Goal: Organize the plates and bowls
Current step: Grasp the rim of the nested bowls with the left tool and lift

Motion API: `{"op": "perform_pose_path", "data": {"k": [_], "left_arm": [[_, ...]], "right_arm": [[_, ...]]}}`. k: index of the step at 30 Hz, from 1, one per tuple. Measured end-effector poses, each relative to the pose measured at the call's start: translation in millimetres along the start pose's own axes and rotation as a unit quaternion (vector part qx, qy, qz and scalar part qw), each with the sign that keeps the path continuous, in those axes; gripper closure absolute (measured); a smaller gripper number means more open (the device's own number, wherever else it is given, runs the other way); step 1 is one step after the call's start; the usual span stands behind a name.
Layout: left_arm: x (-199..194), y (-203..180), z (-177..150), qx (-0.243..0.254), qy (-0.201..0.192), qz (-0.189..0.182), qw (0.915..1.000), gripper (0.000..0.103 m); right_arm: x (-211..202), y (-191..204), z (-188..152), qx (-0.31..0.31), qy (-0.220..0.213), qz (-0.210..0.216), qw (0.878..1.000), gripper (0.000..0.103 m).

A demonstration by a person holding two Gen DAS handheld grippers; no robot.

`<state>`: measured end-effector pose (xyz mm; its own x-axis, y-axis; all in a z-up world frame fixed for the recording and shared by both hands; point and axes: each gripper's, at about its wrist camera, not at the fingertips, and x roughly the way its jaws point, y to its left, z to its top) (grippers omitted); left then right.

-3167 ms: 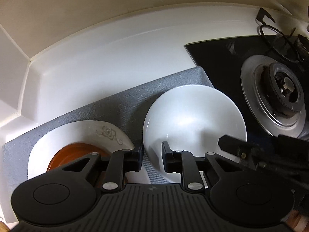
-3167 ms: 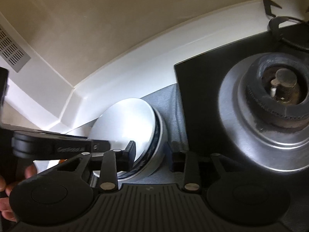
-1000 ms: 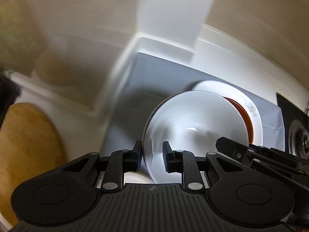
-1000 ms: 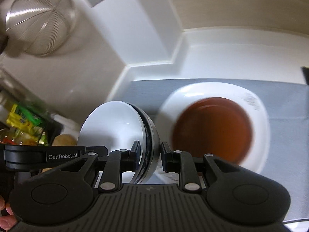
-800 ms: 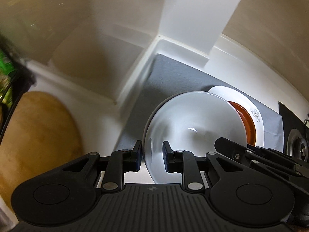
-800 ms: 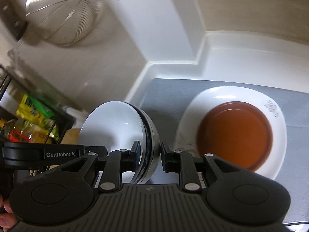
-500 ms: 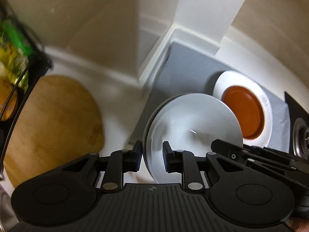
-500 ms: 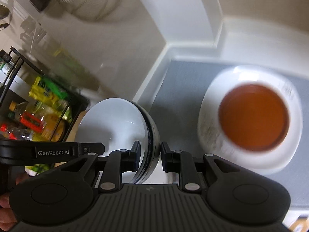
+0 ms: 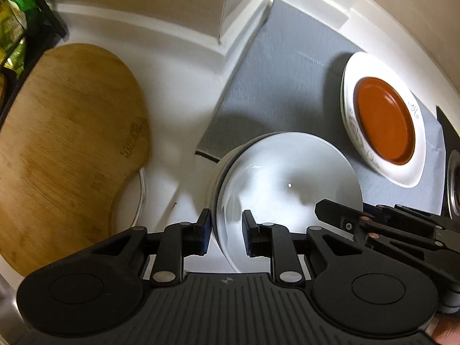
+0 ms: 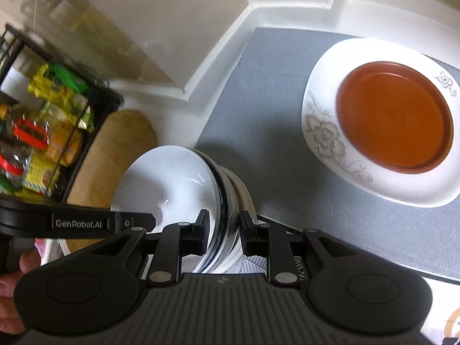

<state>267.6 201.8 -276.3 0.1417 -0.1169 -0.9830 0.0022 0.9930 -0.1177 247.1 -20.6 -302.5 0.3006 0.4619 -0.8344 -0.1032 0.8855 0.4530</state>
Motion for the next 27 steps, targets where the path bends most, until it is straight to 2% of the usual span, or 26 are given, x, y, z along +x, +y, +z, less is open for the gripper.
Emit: {"op": "perform_pose_path", "data": {"k": [3, 6, 8, 9, 10, 11, 13, 16, 18, 20, 23, 25, 27], "left_arm": [[4.8, 0.2, -3.3, 0.008, -0.004, -0.001, 1.0, 0.079], [6.4, 7.0, -2.3, 0.005, -0.005, -0.023, 0.9997, 0.074], [6.7, 12.7, -4.0, 0.006, -0.01, -0.039, 0.9992, 0.072], [6.1, 15.4, -5.5, 0.009, -0.017, -0.046, 0.9988, 0.071], [5.6, 16.9, -7.1, 0.02, -0.026, -0.051, 0.9982, 0.066], [5.1, 15.9, -8.6, 0.038, -0.034, -0.052, 0.9974, 0.057], [6.4, 14.9, -12.5, 0.069, -0.058, -0.045, 0.9948, 0.048], [14.1, 18.4, -17.3, 0.088, -0.071, -0.051, 0.9923, 0.042], [17.9, 23.7, -19.8, 0.083, -0.076, -0.063, 0.9917, 0.036], [15.2, 27.4, -21.7, 0.079, -0.094, -0.075, 0.9896, 0.031], [10.3, 30.2, -23.3, 0.093, -0.123, -0.09, 0.984, 0.031], [11.0, 31.1, -22.6, 0.095, -0.128, -0.081, 0.984, 0.031], [16.3, 31.3, -18.5, 0.092, -0.116, -0.076, 0.9861, 0.031]], "right_arm": [[-0.8, -9.7, -5.7, 0.02, -0.006, 0.026, 0.999, 0.071], [-10.2, -14.4, -11.0, 0.014, -0.02, 0.053, 0.998, 0.063], [-17.2, -16.5, -14.4, 0.006, -0.037, 0.054, 0.998, 0.043], [-19.4, -17.2, -16.2, 0.004, -0.045, 0.046, 0.998, 0.037], [-20.8, -18.1, -18.1, 0.004, -0.051, 0.036, 0.998, 0.027], [-21.6, -19.4, -19.8, 0.006, -0.055, 0.029, 0.998, 0.024], [-22.5, -23.0, -20.8, 0.022, -0.061, 0.031, 0.997, 0.024], [-19.3, -24.2, -20.1, 0.033, -0.064, 0.039, 0.997, 0.024], [-17.1, -21.0, -19.5, 0.024, -0.066, 0.009, 0.998, 0.024], [-14.0, -20.3, -19.5, 0.013, -0.062, -0.001, 0.998, 0.033], [-9.2, -28.9, -20.8, 0.031, -0.059, 0.03, 0.997, 0.043], [-4.3, -35.8, -22.0, 0.056, -0.054, 0.052, 0.996, 0.049], [-0.9, -36.4, -23.5, 0.064, -0.049, 0.059, 0.995, 0.057]]}}
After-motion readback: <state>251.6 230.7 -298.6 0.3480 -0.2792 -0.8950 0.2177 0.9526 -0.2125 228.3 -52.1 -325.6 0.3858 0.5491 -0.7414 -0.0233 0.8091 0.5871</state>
